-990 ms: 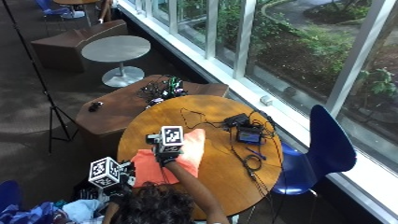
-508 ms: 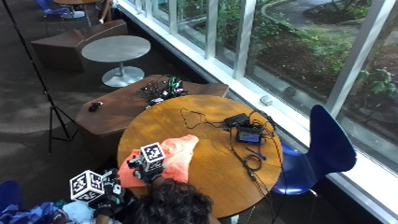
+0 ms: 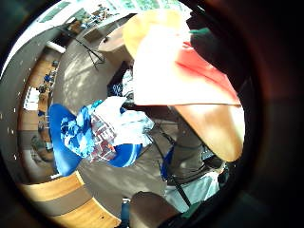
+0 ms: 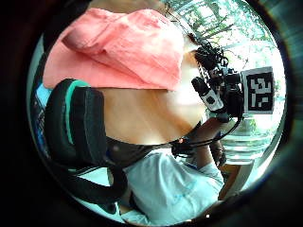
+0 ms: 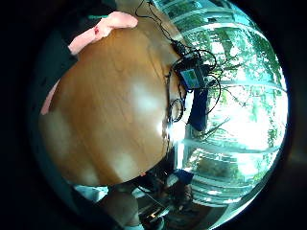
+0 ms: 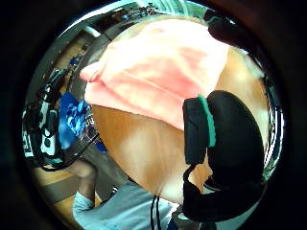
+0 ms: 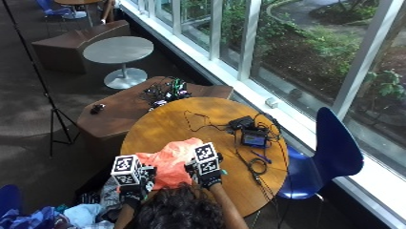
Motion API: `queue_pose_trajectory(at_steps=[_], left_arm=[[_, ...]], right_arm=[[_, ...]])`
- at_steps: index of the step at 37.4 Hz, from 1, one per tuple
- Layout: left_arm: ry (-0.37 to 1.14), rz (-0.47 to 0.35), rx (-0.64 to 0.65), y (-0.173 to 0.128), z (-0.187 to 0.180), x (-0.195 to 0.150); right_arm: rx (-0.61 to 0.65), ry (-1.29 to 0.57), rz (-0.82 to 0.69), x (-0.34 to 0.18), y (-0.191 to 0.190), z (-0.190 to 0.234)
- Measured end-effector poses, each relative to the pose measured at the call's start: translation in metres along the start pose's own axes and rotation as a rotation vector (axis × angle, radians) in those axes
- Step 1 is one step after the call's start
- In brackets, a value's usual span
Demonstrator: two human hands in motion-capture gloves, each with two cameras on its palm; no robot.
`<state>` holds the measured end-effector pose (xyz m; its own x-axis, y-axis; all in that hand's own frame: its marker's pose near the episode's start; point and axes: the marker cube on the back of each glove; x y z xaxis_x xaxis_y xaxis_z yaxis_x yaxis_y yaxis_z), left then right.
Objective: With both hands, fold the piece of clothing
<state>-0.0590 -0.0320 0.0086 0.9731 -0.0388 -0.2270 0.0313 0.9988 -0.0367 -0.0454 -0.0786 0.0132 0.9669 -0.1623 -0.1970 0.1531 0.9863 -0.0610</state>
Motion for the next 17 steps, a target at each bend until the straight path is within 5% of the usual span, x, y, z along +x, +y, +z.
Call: queue_pose_trajectory(at_steps=[17], left_arm=[[-0.035,0.044,0.02,-0.021,-0.008,0.028]], right_arm=[[0.161,-0.147,0.218,0.053,0.015,0.005]])
